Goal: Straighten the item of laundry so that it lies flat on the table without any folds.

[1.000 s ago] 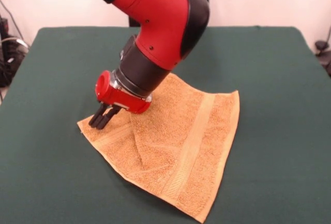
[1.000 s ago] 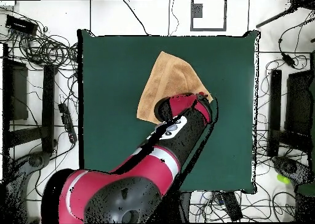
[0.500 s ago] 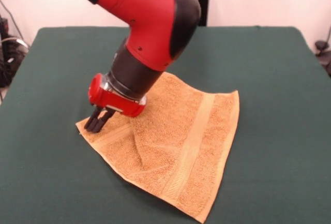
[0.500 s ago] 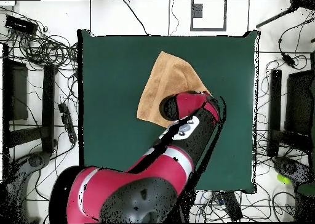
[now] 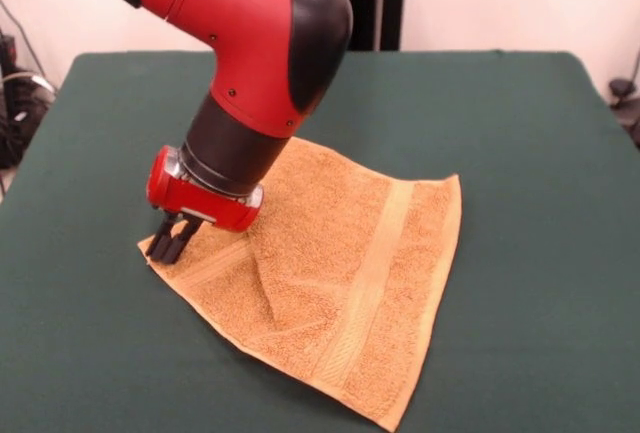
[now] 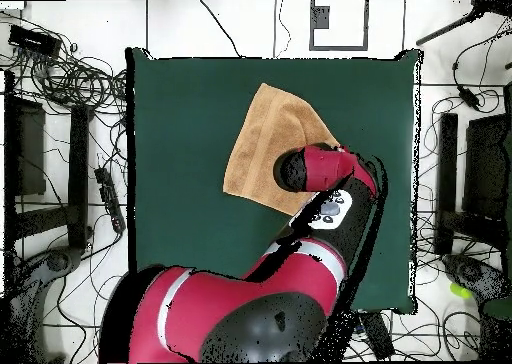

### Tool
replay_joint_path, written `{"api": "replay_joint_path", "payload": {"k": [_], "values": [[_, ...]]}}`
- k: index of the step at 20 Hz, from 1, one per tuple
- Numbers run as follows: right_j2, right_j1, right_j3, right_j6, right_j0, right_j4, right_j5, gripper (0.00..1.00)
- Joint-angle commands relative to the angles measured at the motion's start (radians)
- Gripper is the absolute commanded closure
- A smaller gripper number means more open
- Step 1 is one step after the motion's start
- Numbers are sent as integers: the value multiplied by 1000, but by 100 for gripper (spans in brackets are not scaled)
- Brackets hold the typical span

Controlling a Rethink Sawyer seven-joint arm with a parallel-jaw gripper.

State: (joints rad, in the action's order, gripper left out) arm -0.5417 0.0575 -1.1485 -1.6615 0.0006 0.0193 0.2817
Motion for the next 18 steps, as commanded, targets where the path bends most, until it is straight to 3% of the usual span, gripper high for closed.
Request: {"api": "replay_joint_path", "payload": {"k": [1,18], "values": [[121,-106,12,-179,28,-22,-40,100],[82,-121,35,-187,44,-24,-32,100]]}}
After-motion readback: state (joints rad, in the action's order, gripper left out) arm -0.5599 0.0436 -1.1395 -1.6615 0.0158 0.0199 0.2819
